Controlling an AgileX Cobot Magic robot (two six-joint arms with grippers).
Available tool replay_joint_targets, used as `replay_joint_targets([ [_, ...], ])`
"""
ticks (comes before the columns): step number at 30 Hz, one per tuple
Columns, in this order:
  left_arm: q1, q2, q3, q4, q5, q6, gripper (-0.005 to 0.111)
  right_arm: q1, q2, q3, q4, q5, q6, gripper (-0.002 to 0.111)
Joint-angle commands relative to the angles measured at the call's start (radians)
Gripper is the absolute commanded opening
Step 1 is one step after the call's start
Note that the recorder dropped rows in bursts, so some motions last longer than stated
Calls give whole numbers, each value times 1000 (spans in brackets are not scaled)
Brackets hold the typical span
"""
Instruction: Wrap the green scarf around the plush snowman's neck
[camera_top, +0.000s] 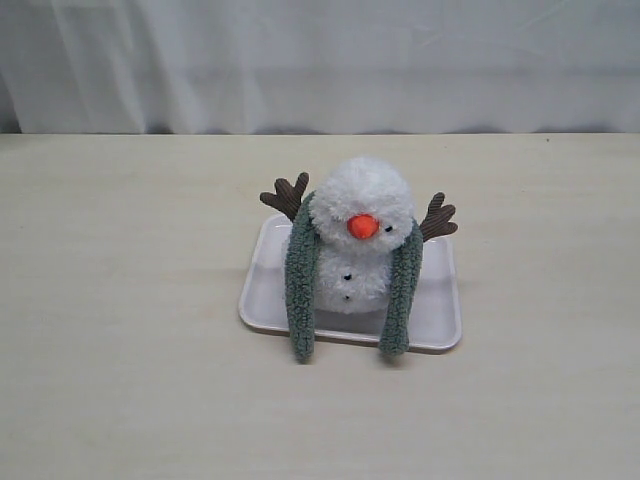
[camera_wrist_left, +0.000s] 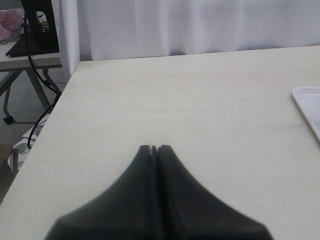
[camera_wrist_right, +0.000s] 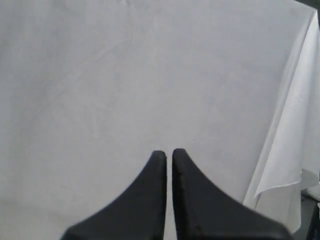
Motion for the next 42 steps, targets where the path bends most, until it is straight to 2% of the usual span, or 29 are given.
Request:
replay_joint_targets([
  [1,1,0,2,-1,-8,-2,0,-1,-5,59,-10,0,-5,4],
  [28,1,0,2,-1,-10,-2,0,-1,-5,302,2,4,-5,4],
  [36,1,0,2,-1,-10,-2,0,-1,-5,306,2,53,-5,4],
  [42,1,0,2,-1,-10,-2,0,1,-5,306,103,52,-5,4],
])
